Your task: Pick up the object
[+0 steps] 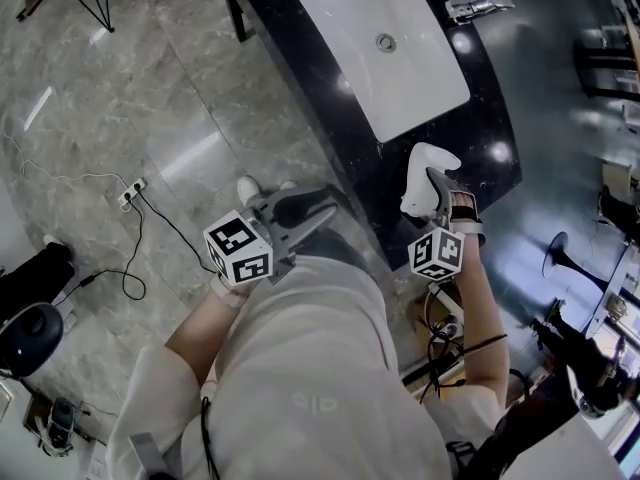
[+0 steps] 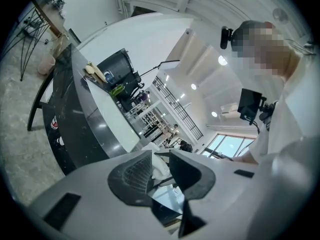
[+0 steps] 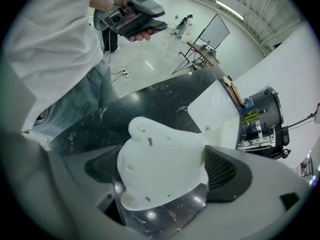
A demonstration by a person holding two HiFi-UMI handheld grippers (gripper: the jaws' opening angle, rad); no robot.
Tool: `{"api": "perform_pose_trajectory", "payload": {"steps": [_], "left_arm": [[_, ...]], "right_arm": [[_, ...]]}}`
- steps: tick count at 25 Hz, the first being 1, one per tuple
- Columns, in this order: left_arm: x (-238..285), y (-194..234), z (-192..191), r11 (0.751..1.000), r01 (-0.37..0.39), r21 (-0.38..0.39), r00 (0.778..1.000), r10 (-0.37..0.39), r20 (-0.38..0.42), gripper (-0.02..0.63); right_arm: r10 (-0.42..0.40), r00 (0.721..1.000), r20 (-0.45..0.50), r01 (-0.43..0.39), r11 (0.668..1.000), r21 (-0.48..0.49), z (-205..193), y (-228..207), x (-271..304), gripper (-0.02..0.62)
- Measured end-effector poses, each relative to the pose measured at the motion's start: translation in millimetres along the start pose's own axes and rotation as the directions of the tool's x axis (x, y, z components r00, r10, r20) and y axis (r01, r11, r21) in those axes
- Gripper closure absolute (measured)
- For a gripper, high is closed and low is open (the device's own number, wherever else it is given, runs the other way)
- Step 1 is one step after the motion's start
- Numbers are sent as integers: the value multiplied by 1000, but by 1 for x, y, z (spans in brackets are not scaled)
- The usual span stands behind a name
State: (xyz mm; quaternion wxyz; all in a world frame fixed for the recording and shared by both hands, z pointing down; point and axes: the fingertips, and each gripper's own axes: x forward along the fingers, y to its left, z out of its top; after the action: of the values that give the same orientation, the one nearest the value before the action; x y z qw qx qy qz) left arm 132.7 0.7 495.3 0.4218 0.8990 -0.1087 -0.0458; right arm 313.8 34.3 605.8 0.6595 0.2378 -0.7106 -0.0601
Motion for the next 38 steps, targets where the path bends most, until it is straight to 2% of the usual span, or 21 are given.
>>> {"api": "perform_pose_trajectory", "payload": {"steps": [10, 18, 21, 25, 28, 32, 34, 35, 36, 38], "left_arm": [[-3, -5, -3, 1000, -7, 4, 1000, 8, -14, 515], [-3, -6, -3, 1000, -2, 15, 1000, 3, -21, 515], [-3, -8, -4, 1000, 2, 16, 1000, -1, -26, 515], [-3, -10, -3, 1000, 8, 16, 1000, -8, -29, 515], [-4, -11, -4, 1000, 10, 16, 999, -10, -36, 515], [-3, -11, -4, 1000, 5, 17, 999, -4, -38, 515], [-4, -11, -4, 1000, 4, 19, 999, -3, -38, 515], [-4, -11, -3, 1000, 4, 19, 999, -3, -37, 514], [-3, -11, -3, 1000, 3, 20, 999, -3, -37, 515], [-2, -11, -3, 1000, 3, 21, 999, -2, -39, 515]], "right_arm": [[-46, 999, -1, 46, 999, 8, 0, 0, -4, 104], [-72, 997, 38, 68, 991, 117, 10, -11, -13, 132], [-62, 995, 73, 45, 976, 214, 14, -18, -22, 155], [-34, 989, 145, -22, 929, 370, 19, -29, -37, 172], [-27, 971, 237, -104, 848, 520, 23, -40, -48, 186], [-31, 933, 358, -235, 700, 674, 22, -52, -61, 196], [-42, 910, 412, -303, 610, 732, 21, -58, -67, 199], [-50, 894, 445, -348, 550, 760, 21, -62, -71, 200], [-59, 873, 485, -403, 474, 783, 21, -66, -75, 201], [-85, 812, 577, -535, 282, 796, 22, -72, -82, 202]]}}
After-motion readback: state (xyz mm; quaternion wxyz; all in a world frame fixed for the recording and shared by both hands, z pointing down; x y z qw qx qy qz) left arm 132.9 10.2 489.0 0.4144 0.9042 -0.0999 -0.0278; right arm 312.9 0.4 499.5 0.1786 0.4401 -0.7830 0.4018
